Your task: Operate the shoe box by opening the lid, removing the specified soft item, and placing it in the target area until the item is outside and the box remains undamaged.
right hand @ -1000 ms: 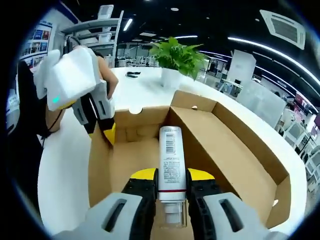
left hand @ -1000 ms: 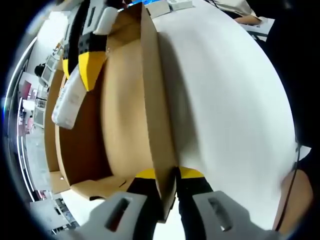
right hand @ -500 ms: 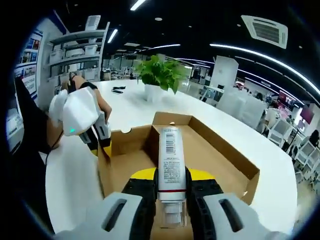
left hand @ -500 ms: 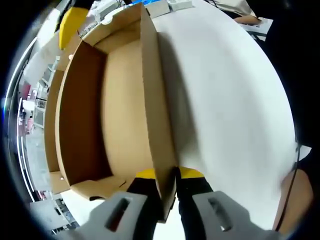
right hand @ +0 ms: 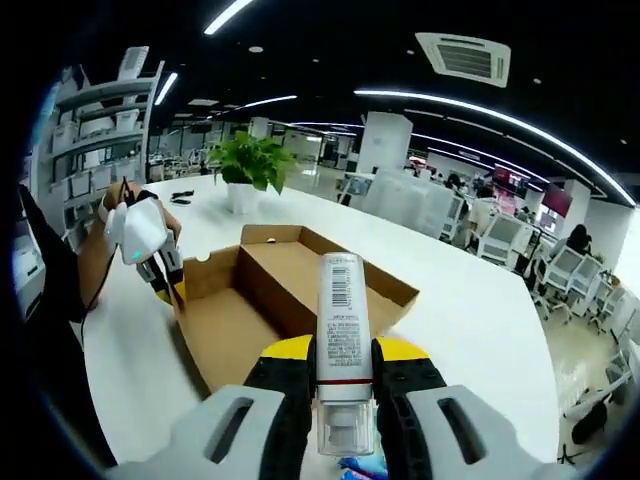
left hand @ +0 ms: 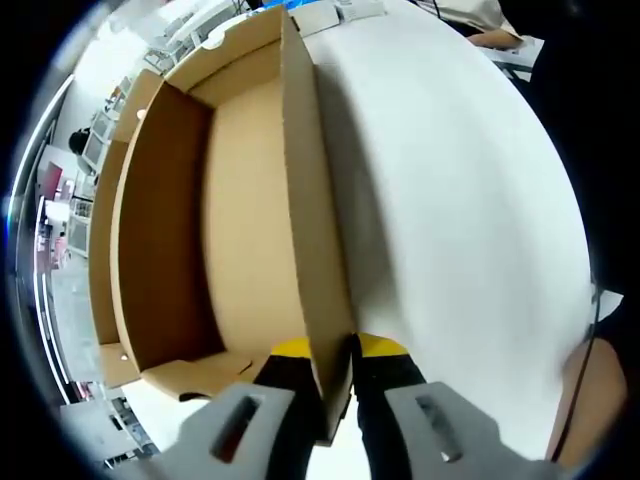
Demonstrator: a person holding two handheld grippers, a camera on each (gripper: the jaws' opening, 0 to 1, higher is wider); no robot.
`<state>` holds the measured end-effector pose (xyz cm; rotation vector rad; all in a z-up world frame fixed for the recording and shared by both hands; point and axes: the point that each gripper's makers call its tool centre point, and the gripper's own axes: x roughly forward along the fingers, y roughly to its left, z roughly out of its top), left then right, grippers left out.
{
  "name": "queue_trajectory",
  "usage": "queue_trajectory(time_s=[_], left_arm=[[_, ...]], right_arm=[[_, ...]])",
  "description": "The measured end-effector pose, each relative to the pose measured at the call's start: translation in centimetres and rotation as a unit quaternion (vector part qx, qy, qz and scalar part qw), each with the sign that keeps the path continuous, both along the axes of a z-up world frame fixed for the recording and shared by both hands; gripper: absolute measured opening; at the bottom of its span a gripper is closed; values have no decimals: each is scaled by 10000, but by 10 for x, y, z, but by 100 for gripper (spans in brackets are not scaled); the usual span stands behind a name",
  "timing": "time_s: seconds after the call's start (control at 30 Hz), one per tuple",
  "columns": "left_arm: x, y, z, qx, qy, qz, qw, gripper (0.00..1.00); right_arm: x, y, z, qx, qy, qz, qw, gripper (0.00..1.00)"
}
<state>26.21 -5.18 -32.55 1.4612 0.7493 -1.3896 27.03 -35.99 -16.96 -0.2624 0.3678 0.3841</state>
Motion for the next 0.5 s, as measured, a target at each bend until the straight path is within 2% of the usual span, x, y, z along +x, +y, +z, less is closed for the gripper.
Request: queue_trajectory(time_s=[0.17, 0.3, 0.5], left_arm=[[-1, 1, -1, 32, -31, 26, 10000, 10], [-1, 2, -1, 46, -30, 34, 10000, 10], [-2, 2, -1, 50, -27, 51, 10000, 10]], right_arm=[[-13, -51, 0, 73, -12, -603, 9982, 21], [-22, -82, -2, 133, 26, -907, 9958, 21], [-34, -122, -14, 222, 105, -1364, 9903, 21]])
